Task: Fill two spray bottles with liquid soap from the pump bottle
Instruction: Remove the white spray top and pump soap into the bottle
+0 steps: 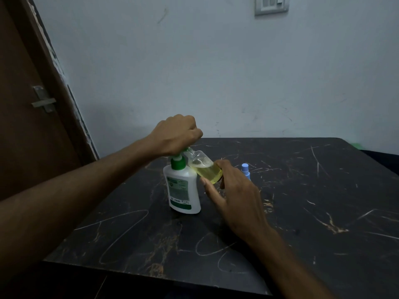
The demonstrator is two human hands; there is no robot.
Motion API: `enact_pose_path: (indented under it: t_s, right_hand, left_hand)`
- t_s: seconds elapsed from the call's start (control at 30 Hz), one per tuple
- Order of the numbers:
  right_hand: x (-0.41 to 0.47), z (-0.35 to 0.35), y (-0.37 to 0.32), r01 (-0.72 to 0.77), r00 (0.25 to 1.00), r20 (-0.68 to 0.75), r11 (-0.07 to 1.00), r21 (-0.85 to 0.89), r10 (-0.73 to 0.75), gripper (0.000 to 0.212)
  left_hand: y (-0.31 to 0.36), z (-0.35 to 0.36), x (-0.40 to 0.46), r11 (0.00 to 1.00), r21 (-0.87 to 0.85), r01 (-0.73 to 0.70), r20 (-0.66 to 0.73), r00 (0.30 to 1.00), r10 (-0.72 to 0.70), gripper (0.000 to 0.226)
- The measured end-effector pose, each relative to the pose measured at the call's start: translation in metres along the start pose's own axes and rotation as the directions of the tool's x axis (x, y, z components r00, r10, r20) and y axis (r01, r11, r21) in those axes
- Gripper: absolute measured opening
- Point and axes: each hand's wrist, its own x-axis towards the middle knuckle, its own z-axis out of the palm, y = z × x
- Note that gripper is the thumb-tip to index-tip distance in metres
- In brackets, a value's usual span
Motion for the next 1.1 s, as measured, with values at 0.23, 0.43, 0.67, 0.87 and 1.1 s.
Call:
enact_pose_path:
  t_s: [0.23, 0.43, 0.67, 0.87, 1.1]
  right_hand:
    - [0.000, -0.001, 0.000, -0.011, 1.000, 0.002, 1.000, 0.001, 0.011, 0.036]
    - [0.000, 0.001, 0.001, -0.006, 1.000, 0.016, 1.000, 0.000, 0.006, 0.036]
    - [0.001, 0.000, 0.000, 0.000, 1.000, 0.006, 1.000, 0.002, 0.000, 0.035]
    - [0.000, 0.000, 0.000, -0.004, 1.000, 0.004, 1.000, 0.005, 0.004, 0.037]
    - [0.000, 0.003, 0.002, -0.005, 1.000, 0.007, 1.000, 0.007, 0.005, 0.035]
  left_hand:
    - [0.000, -0.002, 0.004, 1.000, -0.025, 0.009, 0.010, 1.000, -0.008, 0.030]
    - [0.000, -0.002, 0.003, 1.000, -0.008, 0.002, -0.023, 1.000, -0.003, 0.036]
    - [-0.004, 0.004, 0.004, 1.000, -0.029, 0.012, 0.005, 1.000, -0.012, 0.031]
    - [0.000, -0.004, 0.004, 1.000, -0.017, -0.004, -0.012, 1.000, 0.003, 0.032]
    - [-0.002, 0.004, 0.001, 1.000, -0.021, 0.014, -0.008, 1.000, -0.014, 0.034]
